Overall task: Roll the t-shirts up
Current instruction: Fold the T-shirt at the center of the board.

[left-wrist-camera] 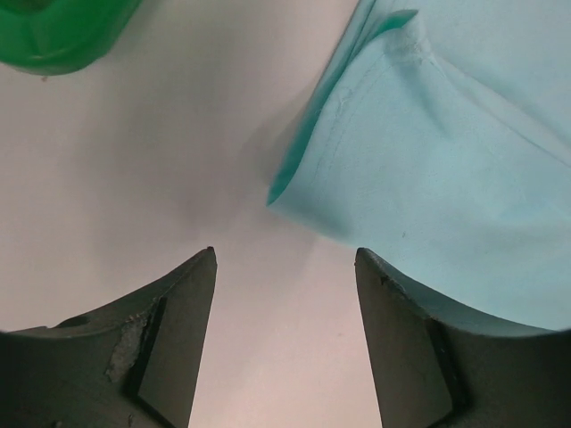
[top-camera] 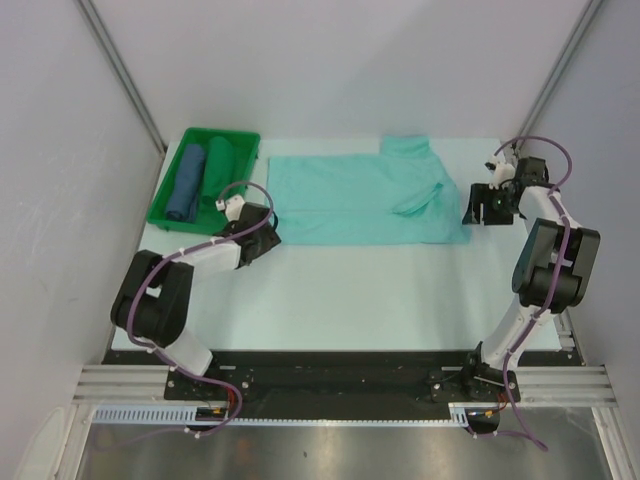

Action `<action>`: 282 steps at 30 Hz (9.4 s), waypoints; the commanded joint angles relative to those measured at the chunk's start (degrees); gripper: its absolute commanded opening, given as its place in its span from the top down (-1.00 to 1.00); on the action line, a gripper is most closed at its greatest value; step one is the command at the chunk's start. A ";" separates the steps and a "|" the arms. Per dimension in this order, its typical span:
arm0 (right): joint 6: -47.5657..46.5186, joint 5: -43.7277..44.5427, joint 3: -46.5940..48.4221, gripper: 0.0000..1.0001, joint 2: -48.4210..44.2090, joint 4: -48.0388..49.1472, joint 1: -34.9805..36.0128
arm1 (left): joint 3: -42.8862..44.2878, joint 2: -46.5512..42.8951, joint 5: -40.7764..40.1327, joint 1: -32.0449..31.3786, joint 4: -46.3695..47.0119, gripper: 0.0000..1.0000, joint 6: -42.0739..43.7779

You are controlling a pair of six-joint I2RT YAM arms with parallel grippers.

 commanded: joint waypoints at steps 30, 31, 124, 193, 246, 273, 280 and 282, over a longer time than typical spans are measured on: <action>4.60 3.67 -4.69 0.23 4.91 5.75 1.55 | 5.51 9.74 -1.06 1.60 4.64 0.86 -5.05; 4.51 3.58 -4.69 0.31 4.56 5.58 1.55 | 6.04 9.48 -1.85 1.33 4.20 0.96 -4.79; 14.44 -3.71 23.16 -0.18 22.13 18.14 6.91 | 42.86 29.78 5.44 2.91 -2.66 -0.29 15.00; 17.69 -5.56 36.27 0.98 30.66 11.64 9.90 | 47.70 36.11 6.85 5.20 -1.60 0.34 13.24; 15.41 -6.96 15.45 1.00 5.72 12.87 8.06 | 31.10 20.47 11.33 5.11 6.65 0.99 12.44; 2.23 -15.84 -5.65 1.00 -14.42 -3.74 0.15 | 6.84 2.37 10.19 3.88 10.52 0.99 8.40; 1.79 -15.05 -7.32 1.00 -17.15 -3.92 -0.38 | 2.98 -0.27 9.48 2.83 10.43 0.99 7.61; 1.44 -15.14 -7.85 1.00 -17.68 -4.00 -0.64 | 1.92 -1.59 9.22 2.74 10.70 1.00 7.17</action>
